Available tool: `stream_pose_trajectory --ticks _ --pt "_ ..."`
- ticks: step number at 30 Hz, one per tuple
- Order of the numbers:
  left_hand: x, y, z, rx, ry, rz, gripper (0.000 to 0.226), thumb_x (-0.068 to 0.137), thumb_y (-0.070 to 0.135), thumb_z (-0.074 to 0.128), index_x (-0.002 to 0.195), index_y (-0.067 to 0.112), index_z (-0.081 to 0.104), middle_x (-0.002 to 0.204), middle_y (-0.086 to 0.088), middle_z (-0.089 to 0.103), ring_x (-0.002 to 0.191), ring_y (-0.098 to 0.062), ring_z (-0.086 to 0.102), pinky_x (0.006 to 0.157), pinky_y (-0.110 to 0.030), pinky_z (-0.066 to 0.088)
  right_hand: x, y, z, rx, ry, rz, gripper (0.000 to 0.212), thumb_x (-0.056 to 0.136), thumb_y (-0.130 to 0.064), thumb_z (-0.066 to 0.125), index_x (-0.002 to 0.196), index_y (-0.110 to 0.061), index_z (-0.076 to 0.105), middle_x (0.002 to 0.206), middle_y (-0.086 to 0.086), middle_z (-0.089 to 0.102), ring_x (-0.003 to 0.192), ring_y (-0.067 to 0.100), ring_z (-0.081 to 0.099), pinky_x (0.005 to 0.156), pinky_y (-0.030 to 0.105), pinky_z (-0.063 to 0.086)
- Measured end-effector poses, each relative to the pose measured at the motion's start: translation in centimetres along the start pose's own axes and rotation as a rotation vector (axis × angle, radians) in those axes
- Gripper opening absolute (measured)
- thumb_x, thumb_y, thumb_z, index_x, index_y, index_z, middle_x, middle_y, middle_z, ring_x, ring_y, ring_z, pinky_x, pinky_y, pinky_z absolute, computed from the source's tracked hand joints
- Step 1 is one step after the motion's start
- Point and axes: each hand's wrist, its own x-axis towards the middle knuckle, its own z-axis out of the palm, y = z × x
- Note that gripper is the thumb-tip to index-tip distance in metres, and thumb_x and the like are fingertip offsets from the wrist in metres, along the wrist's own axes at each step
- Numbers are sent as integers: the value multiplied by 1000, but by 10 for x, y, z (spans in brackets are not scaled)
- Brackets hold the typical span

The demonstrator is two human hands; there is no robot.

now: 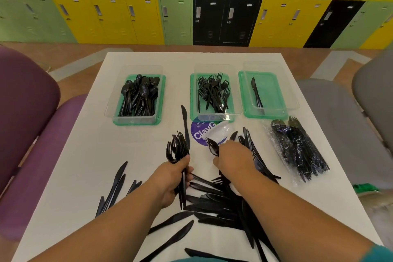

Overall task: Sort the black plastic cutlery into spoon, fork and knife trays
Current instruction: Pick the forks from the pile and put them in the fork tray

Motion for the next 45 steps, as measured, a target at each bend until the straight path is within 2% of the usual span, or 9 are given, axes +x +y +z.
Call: stream_pose_trajectory --ticks 4,8,13,21,27,35,38,41,45 --pt "0 3 5 26 -55 97 18 98 23 48 101 8 58 99 -10 69 83 -18 64 76 -30 52 -8 2 -7 243 76 -21 22 87 -34 56 82 -15 67 74 0 57 70 19 53 49 22 29" --pt "3 6 10 73 -130 202 27 101 23 42 122 9 51 112 -9 69 101 -17 65 85 -30 50 -12 -6 -20 717 52 -14 34 83 -26 63 52 -20 49 52 -3 43 55 15 41 53 27 30" --pt "-2 15 20 103 -271 225 30 102 29 37 117 15 58 95 -8 75 92 -20 72 88 -37 52 -16 -19 -39 1285 -155 36 17 88 -15 64 77 -2 66 61 4 59 53 11 60 50 23 49" --pt "6 26 19 11 -420 209 19 99 13 46 109 3 58 72 -3 53 60 -13 51 71 -30 56 -10 -14 -47 1242 -128 10 24 89 -28 64 74 -10 61 79 5 63 84 14 57 70 21 41" --pt "32 72 37 175 -186 313 15 99 15 47 97 6 58 68 -3 51 57 -13 49 50 -22 47 -4 -2 -44 1231 -54 128 19 94 -31 57 97 -16 68 83 -9 61 77 8 52 69 22 42" --pt "105 155 106 482 35 431 27 98 22 48 105 -3 55 71 -8 55 68 -21 55 75 -33 53 10 26 -31 1237 -42 209 15 93 -26 57 98 -18 68 78 -12 57 71 5 50 65 19 39" --pt "128 163 124 563 63 419 21 97 18 48 103 -1 54 74 -9 57 63 -19 54 58 -21 52 18 36 -29 1259 -11 229 14 93 -24 58 96 -16 69 70 -13 55 68 5 49 65 20 38" --pt "146 162 132 641 121 390 35 93 21 57 112 -8 56 95 -15 66 78 -24 59 77 -36 54 26 43 -25 1283 25 258 11 91 -24 60 90 -19 70 65 -13 55 66 5 50 64 21 38" --pt "153 157 132 773 248 385 42 85 19 69 118 -2 53 99 -12 64 93 -26 62 71 -28 46 31 51 -23 1298 72 254 12 91 -23 60 89 -18 70 68 -7 60 63 6 53 62 21 42"
